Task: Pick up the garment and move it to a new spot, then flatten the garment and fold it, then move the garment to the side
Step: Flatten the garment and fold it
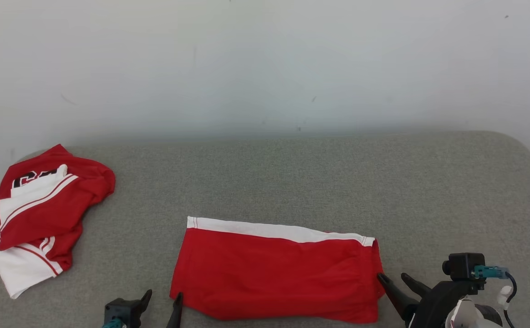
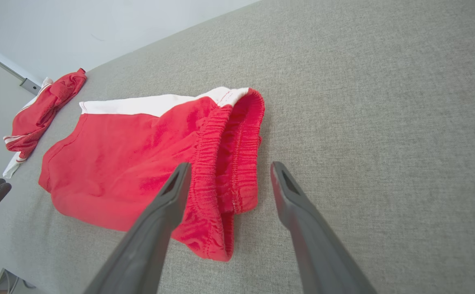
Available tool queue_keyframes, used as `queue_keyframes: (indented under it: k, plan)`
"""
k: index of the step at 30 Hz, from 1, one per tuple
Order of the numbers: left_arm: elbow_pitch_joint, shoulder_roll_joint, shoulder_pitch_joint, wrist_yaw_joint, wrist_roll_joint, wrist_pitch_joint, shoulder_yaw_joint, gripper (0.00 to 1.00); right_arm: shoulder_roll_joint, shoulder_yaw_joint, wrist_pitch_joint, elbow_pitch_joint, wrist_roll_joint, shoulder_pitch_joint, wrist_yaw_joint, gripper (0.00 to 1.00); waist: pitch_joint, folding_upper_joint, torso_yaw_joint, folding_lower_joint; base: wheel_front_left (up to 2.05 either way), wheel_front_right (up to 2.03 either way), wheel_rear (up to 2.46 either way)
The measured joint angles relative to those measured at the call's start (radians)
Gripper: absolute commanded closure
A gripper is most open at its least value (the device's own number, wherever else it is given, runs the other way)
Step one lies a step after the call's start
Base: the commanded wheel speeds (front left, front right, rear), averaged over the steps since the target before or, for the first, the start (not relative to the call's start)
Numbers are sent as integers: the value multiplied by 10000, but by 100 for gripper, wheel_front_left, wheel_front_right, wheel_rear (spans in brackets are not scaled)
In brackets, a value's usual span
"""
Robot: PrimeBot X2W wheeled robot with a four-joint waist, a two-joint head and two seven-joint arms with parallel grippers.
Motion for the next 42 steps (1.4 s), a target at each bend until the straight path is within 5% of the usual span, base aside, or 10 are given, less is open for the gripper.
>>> queue_keyframes:
  k: [14, 42]
  plan:
    - [-1743, 244, 863, 96, 727, 0, 656, 0, 261, 178, 1043, 991, -25, -761, -683, 0, 73, 0, 647, 0, 0, 0, 0]
    - [-3156, -355, 2030, 98, 2422, -13, 2884, 0, 1009, 855, 3718, 2966, 115, -2195, -1076, 0, 574, 0, 1108, 0, 0, 0, 0]
